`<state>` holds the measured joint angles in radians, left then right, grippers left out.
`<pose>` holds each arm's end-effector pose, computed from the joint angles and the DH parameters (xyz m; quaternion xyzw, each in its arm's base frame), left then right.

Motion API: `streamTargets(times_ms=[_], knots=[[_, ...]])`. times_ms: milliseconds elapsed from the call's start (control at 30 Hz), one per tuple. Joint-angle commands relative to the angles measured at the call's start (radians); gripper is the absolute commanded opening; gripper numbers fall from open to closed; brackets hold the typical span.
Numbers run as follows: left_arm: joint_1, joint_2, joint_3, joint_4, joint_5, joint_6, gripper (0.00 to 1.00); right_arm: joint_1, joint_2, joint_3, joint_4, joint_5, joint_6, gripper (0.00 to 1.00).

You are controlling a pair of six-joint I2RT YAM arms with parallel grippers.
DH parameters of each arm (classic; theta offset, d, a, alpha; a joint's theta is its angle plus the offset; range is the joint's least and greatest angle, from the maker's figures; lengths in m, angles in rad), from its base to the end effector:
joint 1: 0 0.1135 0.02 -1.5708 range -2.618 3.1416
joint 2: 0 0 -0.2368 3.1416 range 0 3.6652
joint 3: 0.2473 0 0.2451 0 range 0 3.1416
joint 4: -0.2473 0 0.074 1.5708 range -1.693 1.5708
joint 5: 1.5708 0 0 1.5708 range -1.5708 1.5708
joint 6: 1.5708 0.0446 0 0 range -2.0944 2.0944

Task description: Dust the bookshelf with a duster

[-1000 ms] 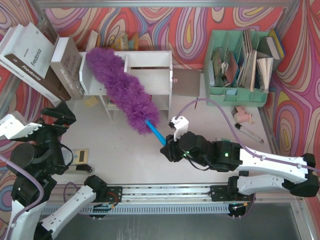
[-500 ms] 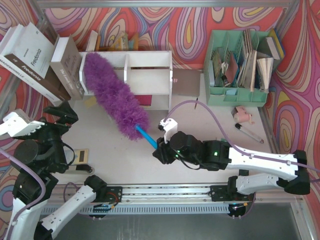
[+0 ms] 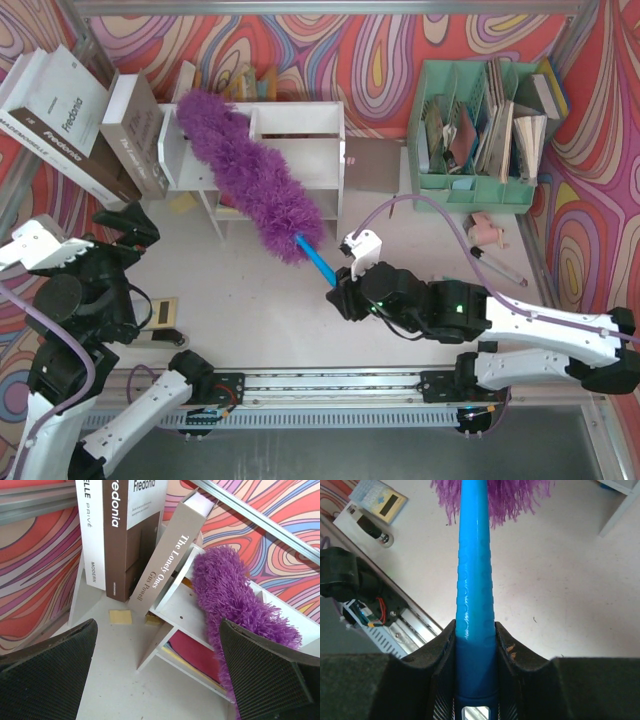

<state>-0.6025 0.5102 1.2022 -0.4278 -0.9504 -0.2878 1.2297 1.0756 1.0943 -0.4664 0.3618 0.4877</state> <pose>0.0655 -0.0010 0.4531 -0.2741 0.5907 -0.0531 0.7570 0.0979 0.2287 0.3362 -0.2126 0.8107 0.2970 0.4575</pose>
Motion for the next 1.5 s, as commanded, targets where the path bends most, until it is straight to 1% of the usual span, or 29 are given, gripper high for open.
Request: streamTargets(times_ms=[0, 100, 267, 367, 467, 633, 800, 933, 1133, 1267, 1367, 1467], knots=[[-0.002, 0.009, -0.014, 0.008, 0.002, 0.013, 0.99, 0.002, -0.019, 0.043, -0.080, 0.147, 0.033, 0.00], [-0.002, 0.011, -0.015, 0.006, 0.004, 0.005, 0.99, 0.001, -0.012, 0.021, -0.004, 0.089, 0.013, 0.00], [-0.002, 0.010, -0.026, -0.005, 0.009, -0.008, 0.99, 0.004, 0.059, 0.015, 0.165, -0.078, -0.031, 0.00], [-0.002, 0.010, -0.029, -0.015, 0.009, -0.016, 0.98, 0.005, 0.082, 0.011, 0.224, -0.123, -0.050, 0.00], [-0.002, 0.007, -0.040, -0.017, 0.009, -0.018, 0.99, 0.004, 0.079, 0.016, 0.207, -0.101, -0.058, 0.00], [-0.002, 0.007, -0.051, -0.022, 0.009, -0.017, 0.99, 0.004, -0.004, -0.009, 0.114, 0.049, -0.045, 0.00], [-0.002, 0.000, -0.062, -0.019, 0.008, -0.015, 0.99, 0.005, -0.050, -0.013, 0.025, 0.123, -0.029, 0.00], [-0.002, -0.007, -0.066, -0.018, 0.008, -0.004, 0.99, 0.004, -0.028, -0.018, 0.083, 0.075, -0.039, 0.00], [-0.002, -0.015, -0.063, -0.023, -0.001, 0.006, 0.99, 0.008, 0.097, 0.007, 0.210, -0.092, -0.064, 0.00], [-0.002, -0.025, -0.065, -0.022, -0.015, 0.019, 0.99, 0.020, 0.108, 0.013, 0.235, -0.117, -0.094, 0.00], [-0.002, -0.031, -0.064, -0.018, -0.037, 0.039, 0.99, 0.020, 0.089, 0.018, 0.167, -0.042, -0.094, 0.00], [-0.003, -0.037, -0.064, -0.003, -0.040, 0.054, 0.99, 0.020, 0.047, 0.010, 0.070, 0.110, -0.068, 0.00]])
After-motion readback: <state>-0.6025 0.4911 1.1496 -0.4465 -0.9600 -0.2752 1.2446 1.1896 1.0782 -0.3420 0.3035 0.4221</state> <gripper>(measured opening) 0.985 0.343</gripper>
